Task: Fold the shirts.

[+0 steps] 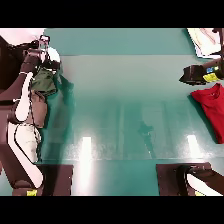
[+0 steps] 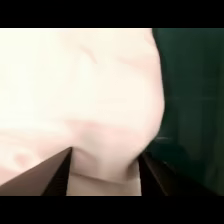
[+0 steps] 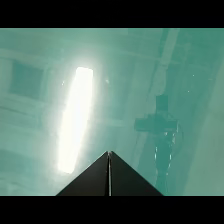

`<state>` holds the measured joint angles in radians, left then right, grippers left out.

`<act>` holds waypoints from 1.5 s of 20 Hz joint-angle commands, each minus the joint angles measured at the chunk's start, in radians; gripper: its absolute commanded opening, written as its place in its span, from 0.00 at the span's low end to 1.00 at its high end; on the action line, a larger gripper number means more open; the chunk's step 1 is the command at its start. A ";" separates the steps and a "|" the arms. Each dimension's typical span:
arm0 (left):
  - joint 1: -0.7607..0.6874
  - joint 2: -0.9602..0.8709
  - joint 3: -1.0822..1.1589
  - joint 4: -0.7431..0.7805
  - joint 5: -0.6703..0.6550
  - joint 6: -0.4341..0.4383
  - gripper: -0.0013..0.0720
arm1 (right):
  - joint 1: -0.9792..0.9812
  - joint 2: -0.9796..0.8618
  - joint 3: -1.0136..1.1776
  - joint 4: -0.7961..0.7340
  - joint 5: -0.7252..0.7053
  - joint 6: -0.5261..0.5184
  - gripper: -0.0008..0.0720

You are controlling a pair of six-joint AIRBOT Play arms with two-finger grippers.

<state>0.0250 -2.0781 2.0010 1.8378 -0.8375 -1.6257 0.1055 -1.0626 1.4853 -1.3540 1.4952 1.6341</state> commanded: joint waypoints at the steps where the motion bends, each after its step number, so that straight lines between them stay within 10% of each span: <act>1: 0.004 -0.013 0.006 -0.005 -0.001 0.003 0.20 | 0.000 -0.001 0.000 0.000 -0.005 0.000 0.04; 2: 0.003 -0.013 0.026 -0.014 -0.022 0.006 0.05 | 0.000 -0.001 0.000 0.000 -0.016 0.000 0.04; 7: 0.003 0.094 0.121 -0.212 -0.043 0.018 0.05 | 0.000 0.000 0.001 0.000 -0.138 0.000 0.04; 14: 0.003 0.552 0.121 -1.002 -0.064 0.521 0.05 | -0.011 0.000 0.132 -0.007 -0.334 -0.001 0.04; 18: 0.003 0.742 0.113 -1.292 -0.253 0.610 0.05 | -0.052 0.000 0.269 -0.006 -0.367 0.000 0.04; 24: -0.190 0.788 -0.050 -1.317 -0.536 0.551 0.05 | -0.058 0.000 0.419 0.001 -0.339 -0.001 0.04; 30: -0.433 0.786 -0.520 -1.102 -0.452 0.530 0.08 | -0.058 0.011 0.457 0.000 -0.197 -0.001 0.04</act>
<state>-0.3130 -1.2972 1.6783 0.6491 -1.3239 -1.0744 0.0486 -1.0592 1.9289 -1.3540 1.2343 1.6333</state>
